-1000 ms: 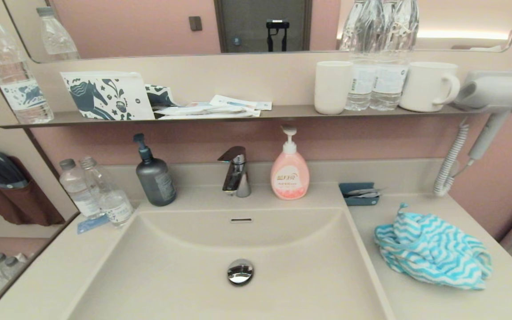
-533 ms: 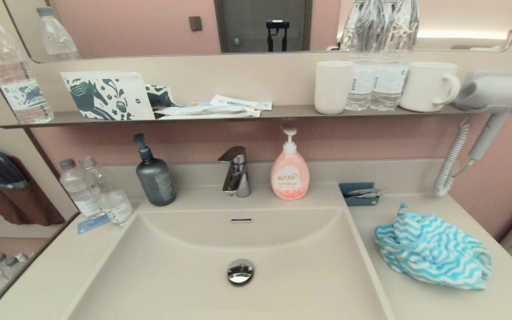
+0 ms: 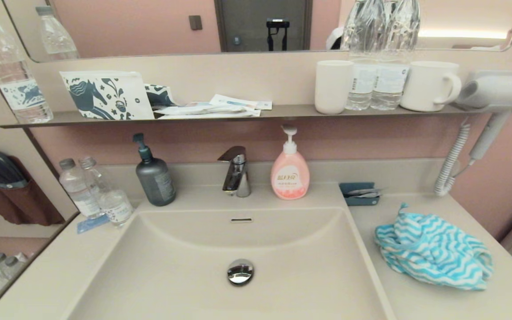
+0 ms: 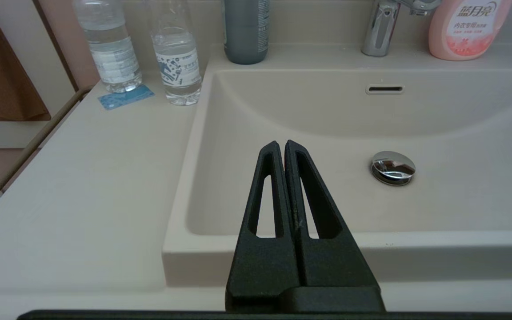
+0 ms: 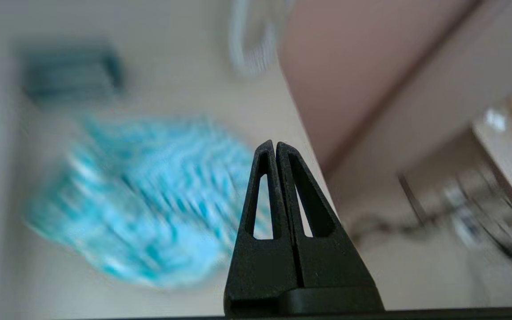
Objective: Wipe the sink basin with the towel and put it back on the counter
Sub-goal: Pick up the cloth
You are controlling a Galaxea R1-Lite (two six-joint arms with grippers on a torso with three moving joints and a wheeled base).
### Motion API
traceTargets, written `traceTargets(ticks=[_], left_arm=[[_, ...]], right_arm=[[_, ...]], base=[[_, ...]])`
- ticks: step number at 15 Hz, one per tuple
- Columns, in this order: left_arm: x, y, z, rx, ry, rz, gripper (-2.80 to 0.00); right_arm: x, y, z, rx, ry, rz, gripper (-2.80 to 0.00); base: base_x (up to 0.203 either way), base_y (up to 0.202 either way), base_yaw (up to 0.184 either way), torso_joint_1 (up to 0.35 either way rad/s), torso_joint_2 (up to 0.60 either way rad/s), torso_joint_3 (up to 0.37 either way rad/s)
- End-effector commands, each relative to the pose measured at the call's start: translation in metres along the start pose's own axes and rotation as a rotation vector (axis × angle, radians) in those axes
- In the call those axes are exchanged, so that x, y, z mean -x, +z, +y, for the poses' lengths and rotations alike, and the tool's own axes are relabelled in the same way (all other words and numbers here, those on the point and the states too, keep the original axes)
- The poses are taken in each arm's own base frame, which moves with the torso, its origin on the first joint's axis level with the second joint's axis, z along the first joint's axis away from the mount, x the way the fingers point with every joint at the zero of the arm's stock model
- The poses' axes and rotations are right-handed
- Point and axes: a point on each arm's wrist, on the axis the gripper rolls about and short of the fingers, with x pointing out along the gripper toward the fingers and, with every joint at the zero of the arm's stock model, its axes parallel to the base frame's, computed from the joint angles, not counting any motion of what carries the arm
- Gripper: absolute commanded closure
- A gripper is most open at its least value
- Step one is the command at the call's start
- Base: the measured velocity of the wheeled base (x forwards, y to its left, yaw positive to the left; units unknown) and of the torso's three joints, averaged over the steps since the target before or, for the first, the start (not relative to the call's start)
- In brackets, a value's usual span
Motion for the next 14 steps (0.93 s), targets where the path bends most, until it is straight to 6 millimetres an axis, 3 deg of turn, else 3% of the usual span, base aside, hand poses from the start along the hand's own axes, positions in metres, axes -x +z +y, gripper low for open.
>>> traceTargets(ticks=[1, 9, 14], left_arm=[[0.000, 0.000, 0.000, -0.001, 0.000, 0.000, 0.00], [0.000, 0.000, 0.000, 0.000, 0.000, 0.002, 0.00], [0.000, 0.000, 0.000, 0.000, 0.000, 0.000, 0.00]], right_arm=[[-0.046, -0.018, 0.003, 0.087, 0.002, 0.259, 0.00], [-0.083, -0.046, 0.007, 0.439, 0.096, 0.515, 0.00], [-0.082, -0.021, 0.006, 0.611, 0.196, 0.624, 0.00]], base=[[0.000, 0.000, 0.000, 0.000, 0.00, 0.000], [0.000, 0.000, 0.000, 0.000, 0.00, 0.000], [0.000, 0.000, 0.000, 0.000, 0.00, 0.000]])
